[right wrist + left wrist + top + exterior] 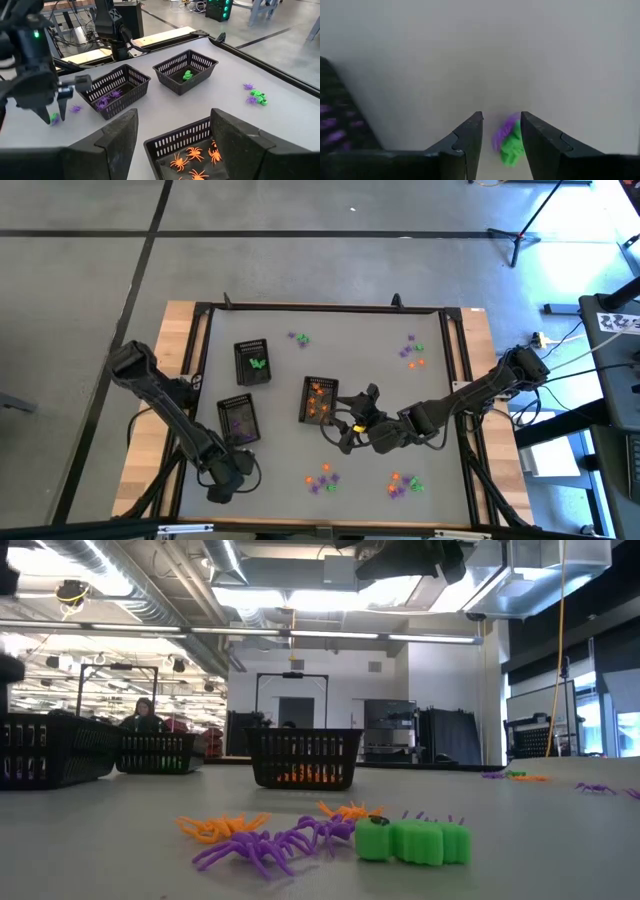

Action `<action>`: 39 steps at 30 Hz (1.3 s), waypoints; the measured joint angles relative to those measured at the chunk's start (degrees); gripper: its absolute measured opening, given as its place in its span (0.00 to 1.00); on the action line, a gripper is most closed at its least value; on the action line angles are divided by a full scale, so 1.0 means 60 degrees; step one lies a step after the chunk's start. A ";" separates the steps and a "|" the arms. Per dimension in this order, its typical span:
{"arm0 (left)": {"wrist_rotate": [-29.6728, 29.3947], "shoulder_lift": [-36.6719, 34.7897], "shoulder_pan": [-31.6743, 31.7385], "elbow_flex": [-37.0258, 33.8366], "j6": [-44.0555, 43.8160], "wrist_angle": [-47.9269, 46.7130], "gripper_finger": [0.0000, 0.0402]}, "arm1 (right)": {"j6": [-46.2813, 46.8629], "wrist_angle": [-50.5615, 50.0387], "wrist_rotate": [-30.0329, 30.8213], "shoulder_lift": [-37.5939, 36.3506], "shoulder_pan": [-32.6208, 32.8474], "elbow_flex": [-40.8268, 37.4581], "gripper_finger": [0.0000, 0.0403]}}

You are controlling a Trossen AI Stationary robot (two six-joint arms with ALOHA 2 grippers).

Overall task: Sort Halloween decoration
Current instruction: Put the purple spider toy into the bottom left black basket

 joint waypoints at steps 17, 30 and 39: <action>0.0511 0.0326 0.0011 0.0000 0.0135 -0.0047 0.22 | 0.0002 -0.0010 -0.0001 0.0004 -0.0002 -0.0003 0.61; 0.0977 0.0326 0.0004 0.0797 0.0742 -0.1248 0.00 | 0.0000 -0.0014 -0.0001 0.0004 -0.0002 -0.0003 0.61; -0.0282 0.0320 -0.0132 0.2855 0.1229 -0.3799 0.00 | 0.0002 -0.0072 -0.0005 0.0004 -0.0002 -0.0003 0.61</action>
